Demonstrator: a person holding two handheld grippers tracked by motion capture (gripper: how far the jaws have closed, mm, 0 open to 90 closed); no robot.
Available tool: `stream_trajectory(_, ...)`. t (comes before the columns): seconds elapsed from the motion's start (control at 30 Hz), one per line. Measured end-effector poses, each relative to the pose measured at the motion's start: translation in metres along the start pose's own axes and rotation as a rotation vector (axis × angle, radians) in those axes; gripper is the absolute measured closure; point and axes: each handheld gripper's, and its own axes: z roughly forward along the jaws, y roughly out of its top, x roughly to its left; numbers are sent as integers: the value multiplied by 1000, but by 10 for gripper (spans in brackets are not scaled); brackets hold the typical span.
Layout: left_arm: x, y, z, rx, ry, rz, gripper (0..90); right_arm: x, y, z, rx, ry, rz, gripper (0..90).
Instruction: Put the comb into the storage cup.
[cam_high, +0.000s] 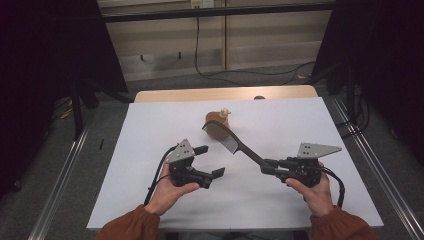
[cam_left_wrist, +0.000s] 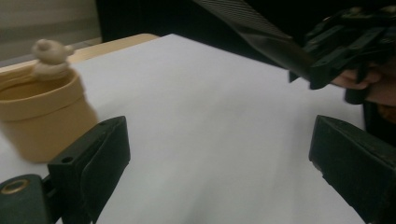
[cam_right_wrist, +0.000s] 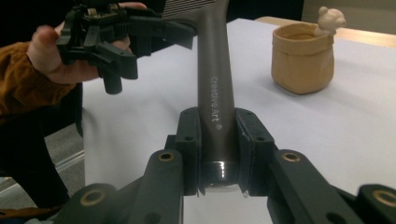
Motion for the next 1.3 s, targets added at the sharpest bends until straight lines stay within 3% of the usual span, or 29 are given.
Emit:
stream_trajectory(0.3, -7, 9, 12, -74, -67, -37, 46, 0, 3, -2, -34, 22, -1, 728)
stream_trajectory(0.83, -21, 27, 39, -129, -92, -64, 110, -2, 6, -7, -59, 21, 0, 728)
stream_trajectory(1.3, -24, 34, 55, -162, -68, -183, 330, -3, 5, -10, -79, -17, -1, 728)
